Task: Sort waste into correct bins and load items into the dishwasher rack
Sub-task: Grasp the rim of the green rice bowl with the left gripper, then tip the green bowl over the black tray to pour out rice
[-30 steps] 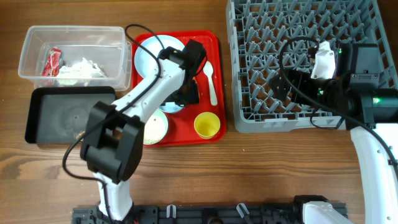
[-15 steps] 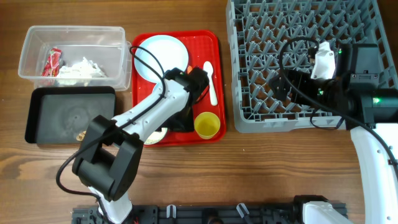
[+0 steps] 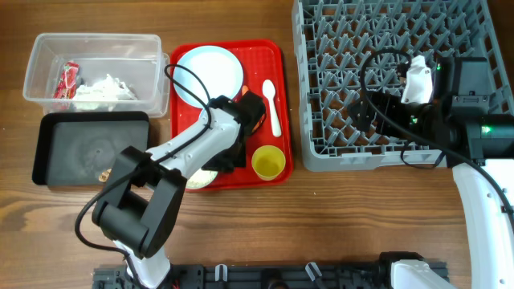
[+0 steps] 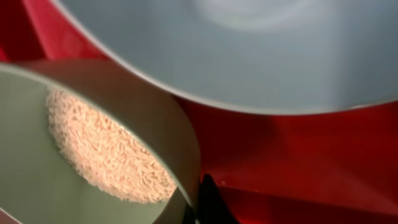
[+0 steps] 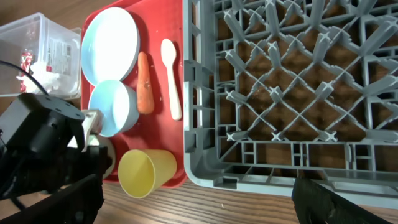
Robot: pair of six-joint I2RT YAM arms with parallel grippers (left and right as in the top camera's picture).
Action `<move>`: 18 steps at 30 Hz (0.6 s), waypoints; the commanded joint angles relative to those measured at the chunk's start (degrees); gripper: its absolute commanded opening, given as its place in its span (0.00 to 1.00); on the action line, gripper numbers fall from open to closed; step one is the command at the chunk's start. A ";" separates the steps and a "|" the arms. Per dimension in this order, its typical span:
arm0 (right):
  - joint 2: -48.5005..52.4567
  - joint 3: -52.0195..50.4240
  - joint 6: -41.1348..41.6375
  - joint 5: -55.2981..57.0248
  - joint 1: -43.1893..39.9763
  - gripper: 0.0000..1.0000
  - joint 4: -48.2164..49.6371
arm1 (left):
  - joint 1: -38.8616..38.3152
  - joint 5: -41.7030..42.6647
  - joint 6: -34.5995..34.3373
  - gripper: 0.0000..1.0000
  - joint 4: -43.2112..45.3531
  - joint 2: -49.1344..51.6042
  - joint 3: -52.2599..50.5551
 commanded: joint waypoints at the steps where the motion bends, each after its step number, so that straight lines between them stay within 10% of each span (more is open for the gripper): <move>1: 0.44 1.05 -0.79 0.42 -0.07 0.99 0.00 | 0.48 0.09 -0.74 0.04 -5.35 -5.46 6.03; 9: 0.44 1.05 -0.76 0.42 -0.09 1.00 -0.31 | 12.24 2.25 4.22 0.04 -5.40 -21.99 9.51; 18: 0.44 1.05 -0.76 0.46 -0.07 1.00 -0.76 | 55.87 43.85 30.25 0.04 1.88 -15.85 9.40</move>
